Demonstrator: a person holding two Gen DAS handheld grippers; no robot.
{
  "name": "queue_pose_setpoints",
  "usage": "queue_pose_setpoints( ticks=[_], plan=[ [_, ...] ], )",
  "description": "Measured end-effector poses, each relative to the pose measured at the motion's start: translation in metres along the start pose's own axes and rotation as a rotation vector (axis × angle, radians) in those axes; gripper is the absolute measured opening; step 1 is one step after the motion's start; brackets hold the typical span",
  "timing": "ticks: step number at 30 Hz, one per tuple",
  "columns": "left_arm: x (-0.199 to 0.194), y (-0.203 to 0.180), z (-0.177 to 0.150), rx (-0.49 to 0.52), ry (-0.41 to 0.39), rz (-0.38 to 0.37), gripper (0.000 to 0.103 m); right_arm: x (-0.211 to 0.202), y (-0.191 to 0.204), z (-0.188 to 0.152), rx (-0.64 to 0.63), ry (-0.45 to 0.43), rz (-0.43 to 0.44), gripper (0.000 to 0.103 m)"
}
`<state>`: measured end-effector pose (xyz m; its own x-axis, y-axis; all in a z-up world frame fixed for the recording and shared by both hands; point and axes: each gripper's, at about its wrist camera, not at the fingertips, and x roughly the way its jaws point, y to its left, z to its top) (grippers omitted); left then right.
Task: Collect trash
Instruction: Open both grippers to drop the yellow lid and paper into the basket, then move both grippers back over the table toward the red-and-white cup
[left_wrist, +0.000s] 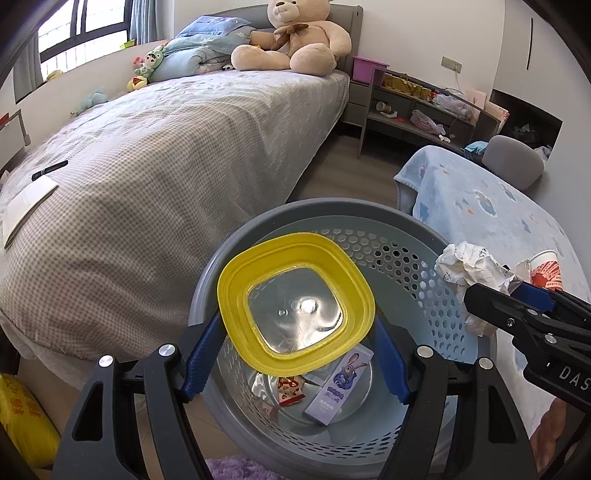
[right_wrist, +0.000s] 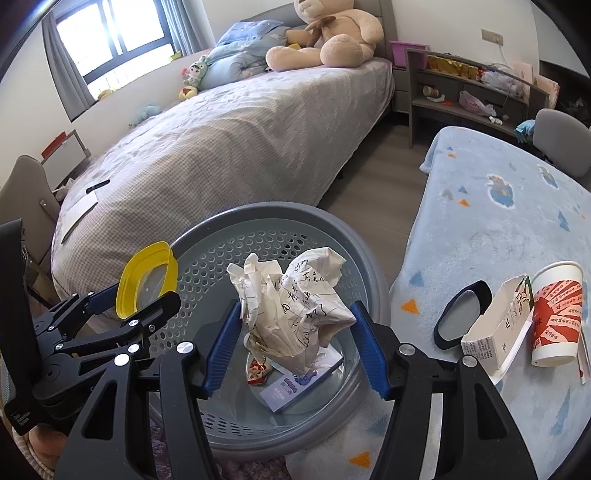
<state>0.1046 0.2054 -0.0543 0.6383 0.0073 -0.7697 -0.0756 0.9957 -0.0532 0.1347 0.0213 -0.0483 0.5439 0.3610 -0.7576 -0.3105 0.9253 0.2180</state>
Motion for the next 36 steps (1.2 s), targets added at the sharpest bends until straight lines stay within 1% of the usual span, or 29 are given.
queue_pose_setpoints(
  ticks=[3, 6, 10, 22, 29, 36],
  plan=[
    [-0.003, 0.001, 0.0, 0.001, -0.002, 0.009, 0.072, -0.002, 0.002, 0.001, -0.011, -0.003, 0.005, 0.067],
    [-0.005, 0.002, 0.0, 0.001, 0.005, 0.022, 0.076, -0.006, 0.003, 0.001, -0.016, -0.015, 0.002, 0.071],
    [-0.009, 0.004, -0.001, -0.005, 0.001, 0.039, 0.079, -0.009, 0.003, 0.001, -0.018, -0.016, -0.002, 0.071],
    [-0.017, 0.009, -0.007, -0.021, 0.009, 0.069, 0.079, -0.012, 0.0, -0.005, -0.006, -0.004, 0.0, 0.071],
    [-0.022, 0.003, -0.01, -0.023, 0.011, 0.064, 0.079, -0.017, -0.004, -0.009, 0.007, 0.0, 0.001, 0.071],
    [-0.03, -0.009, -0.013, -0.012, 0.007, 0.053, 0.079, -0.033, -0.015, -0.018, 0.034, -0.013, -0.014, 0.073]
  ],
)
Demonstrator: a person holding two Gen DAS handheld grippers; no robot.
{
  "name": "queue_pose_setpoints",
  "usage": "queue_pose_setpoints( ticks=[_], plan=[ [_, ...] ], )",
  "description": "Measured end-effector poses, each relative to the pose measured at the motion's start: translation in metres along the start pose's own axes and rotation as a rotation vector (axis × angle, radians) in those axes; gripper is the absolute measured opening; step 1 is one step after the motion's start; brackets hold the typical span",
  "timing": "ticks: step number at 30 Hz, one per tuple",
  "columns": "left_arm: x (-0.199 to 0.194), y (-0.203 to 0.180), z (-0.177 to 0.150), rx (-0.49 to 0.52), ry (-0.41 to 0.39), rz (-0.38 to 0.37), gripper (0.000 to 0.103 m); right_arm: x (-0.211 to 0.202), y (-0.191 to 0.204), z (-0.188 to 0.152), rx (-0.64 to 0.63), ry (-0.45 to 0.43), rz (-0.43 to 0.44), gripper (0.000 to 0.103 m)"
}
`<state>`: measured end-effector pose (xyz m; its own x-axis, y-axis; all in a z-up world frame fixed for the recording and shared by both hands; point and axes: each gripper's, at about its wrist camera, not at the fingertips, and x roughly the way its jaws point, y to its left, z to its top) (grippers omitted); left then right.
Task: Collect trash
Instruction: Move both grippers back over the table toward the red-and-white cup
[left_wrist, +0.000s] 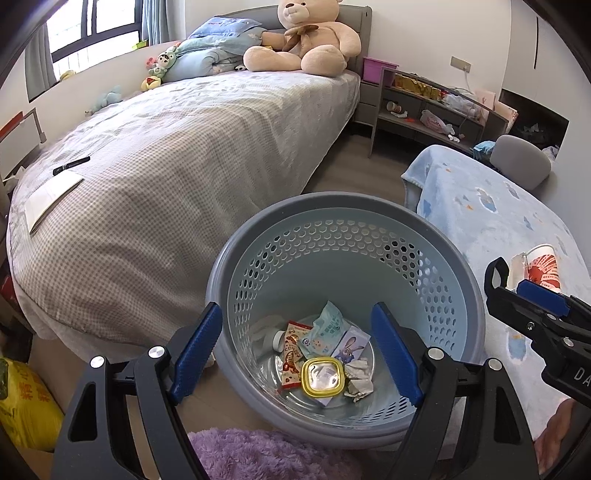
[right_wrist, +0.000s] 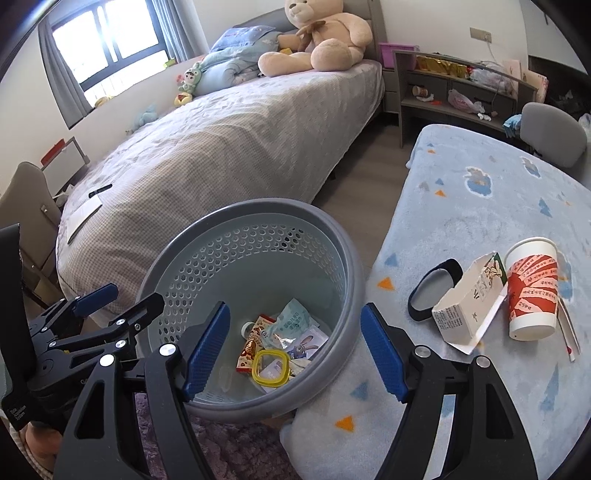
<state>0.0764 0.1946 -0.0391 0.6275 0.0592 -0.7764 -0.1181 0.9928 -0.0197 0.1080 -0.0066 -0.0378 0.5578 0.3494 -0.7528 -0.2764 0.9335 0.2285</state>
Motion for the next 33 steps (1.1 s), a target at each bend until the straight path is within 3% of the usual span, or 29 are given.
queue_pose_setpoints(
  ticks=[33],
  plan=[
    [-0.036, -0.12, -0.03, 0.132, -0.008, -0.168, 0.079, -0.087, -0.105, -0.064, 0.19, -0.051, -0.165, 0.073]
  ],
)
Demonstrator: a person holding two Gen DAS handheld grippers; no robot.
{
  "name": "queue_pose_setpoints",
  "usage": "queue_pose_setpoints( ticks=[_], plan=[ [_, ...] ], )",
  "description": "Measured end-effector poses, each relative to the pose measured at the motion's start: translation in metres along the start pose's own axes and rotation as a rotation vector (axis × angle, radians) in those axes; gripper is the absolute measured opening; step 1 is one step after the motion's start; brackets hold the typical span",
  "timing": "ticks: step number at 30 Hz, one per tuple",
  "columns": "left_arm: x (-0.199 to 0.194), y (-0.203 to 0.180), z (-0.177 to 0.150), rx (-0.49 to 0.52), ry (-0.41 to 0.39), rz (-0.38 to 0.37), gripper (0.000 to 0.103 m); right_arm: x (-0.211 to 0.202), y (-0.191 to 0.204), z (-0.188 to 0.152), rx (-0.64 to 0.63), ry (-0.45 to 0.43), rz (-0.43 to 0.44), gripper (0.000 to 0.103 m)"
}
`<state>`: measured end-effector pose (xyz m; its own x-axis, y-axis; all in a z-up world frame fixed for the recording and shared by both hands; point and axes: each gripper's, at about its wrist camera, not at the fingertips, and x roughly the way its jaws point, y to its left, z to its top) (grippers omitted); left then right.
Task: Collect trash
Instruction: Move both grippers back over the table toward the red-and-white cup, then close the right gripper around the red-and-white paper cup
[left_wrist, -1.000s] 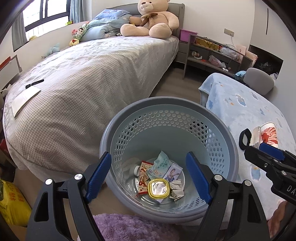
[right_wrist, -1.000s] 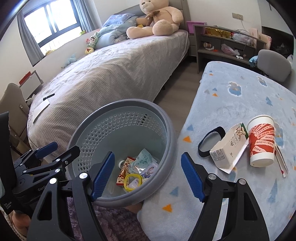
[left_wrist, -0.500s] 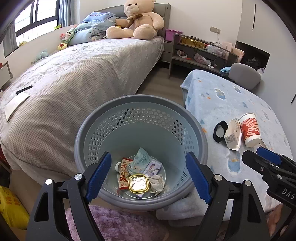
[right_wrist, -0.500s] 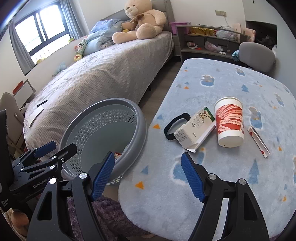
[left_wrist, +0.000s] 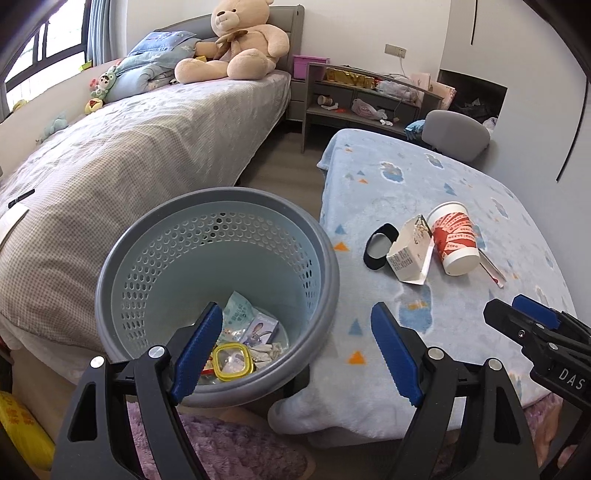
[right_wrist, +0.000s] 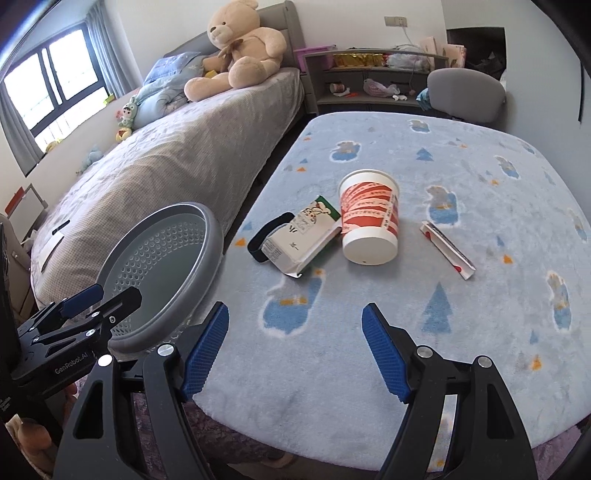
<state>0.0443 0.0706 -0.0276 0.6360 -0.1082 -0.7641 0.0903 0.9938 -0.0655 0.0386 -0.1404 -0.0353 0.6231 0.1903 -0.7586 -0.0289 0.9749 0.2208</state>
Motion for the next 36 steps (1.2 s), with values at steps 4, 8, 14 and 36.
queue_pose_setpoints(
  ticks=[4, 8, 14, 36],
  plan=[
    [0.004, -0.015, 0.001, 0.02, 0.001, -0.017, 0.079, -0.004, -0.015, -0.004, 0.023, -0.006, -0.014, 0.073],
    [0.009, -0.029, 0.002, 0.04, 0.004, -0.026, 0.079, -0.008, -0.027, -0.005, 0.045, -0.017, -0.019, 0.073],
    [0.016, -0.044, 0.008, 0.061, 0.007, -0.032, 0.079, -0.007, -0.041, 0.001, 0.058, -0.029, -0.023, 0.074],
    [0.062, -0.065, 0.036, 0.093, 0.029, -0.022, 0.079, 0.037, -0.07, 0.04, 0.071, -0.024, -0.021, 0.074]
  ],
)
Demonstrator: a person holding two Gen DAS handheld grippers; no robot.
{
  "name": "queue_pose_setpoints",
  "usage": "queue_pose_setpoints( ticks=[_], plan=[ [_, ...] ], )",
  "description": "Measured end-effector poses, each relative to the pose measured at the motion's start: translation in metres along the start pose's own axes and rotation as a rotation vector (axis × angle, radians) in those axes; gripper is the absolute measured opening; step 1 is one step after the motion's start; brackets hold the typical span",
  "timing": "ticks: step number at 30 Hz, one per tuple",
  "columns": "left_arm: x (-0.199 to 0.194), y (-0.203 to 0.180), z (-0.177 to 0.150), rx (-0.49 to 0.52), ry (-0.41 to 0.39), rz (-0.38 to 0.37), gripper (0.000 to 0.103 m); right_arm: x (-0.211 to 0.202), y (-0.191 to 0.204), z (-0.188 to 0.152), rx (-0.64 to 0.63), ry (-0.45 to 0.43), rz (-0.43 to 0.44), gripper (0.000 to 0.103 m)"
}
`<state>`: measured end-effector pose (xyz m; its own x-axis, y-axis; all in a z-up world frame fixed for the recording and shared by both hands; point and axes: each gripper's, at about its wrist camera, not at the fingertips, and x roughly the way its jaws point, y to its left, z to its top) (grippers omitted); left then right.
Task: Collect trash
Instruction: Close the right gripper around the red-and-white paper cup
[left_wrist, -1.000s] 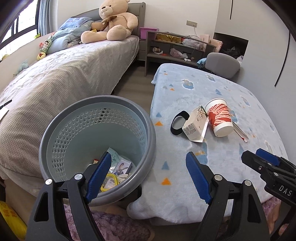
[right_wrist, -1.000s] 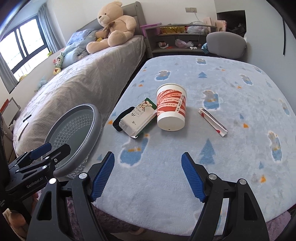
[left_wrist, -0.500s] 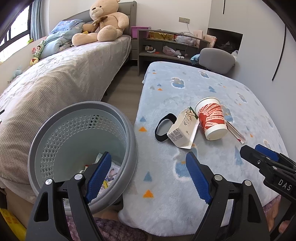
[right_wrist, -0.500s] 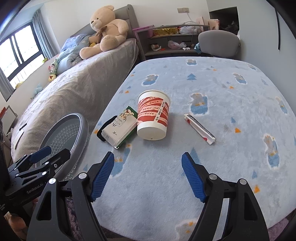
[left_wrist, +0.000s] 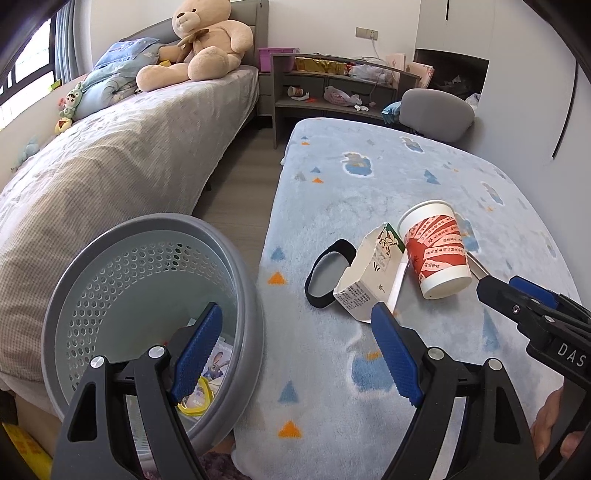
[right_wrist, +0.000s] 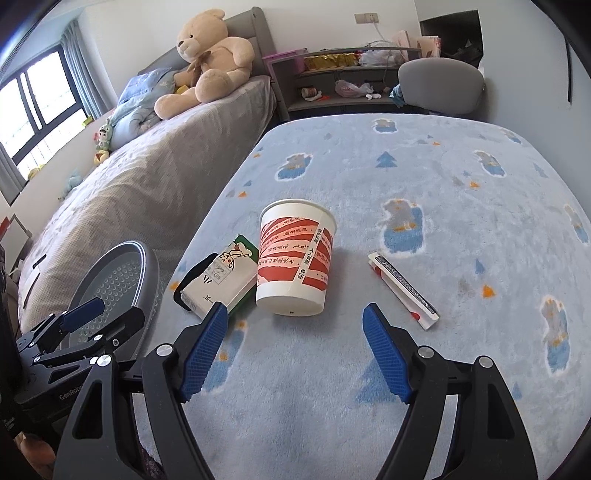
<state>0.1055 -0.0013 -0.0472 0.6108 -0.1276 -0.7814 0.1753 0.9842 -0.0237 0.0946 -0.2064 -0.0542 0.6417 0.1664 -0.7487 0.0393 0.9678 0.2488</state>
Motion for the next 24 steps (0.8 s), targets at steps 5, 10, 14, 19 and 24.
queue_pose_setpoints(
  ticks=[5, 10, 14, 19, 24],
  plan=[
    [0.011, 0.001, 0.006, -0.001, 0.007, 0.007, 0.079, 0.022, -0.001, 0.011, 0.007, 0.025, 0.014, 0.075],
    [0.017, 0.001, 0.009, -0.002, 0.013, 0.007, 0.079, 0.041, -0.001, 0.022, 0.008, 0.037, 0.003, 0.075],
    [0.022, 0.0, 0.01, 0.0, 0.018, 0.004, 0.079, 0.054, -0.001, 0.029, 0.005, 0.056, -0.022, 0.075],
    [0.026, -0.001, 0.01, 0.005, 0.022, 0.003, 0.079, 0.068, -0.002, 0.032, 0.004, 0.079, -0.038, 0.075],
    [0.027, -0.001, 0.009, 0.007, 0.023, 0.005, 0.079, 0.073, -0.001, 0.032, 0.002, 0.094, -0.016, 0.061]
  ],
)
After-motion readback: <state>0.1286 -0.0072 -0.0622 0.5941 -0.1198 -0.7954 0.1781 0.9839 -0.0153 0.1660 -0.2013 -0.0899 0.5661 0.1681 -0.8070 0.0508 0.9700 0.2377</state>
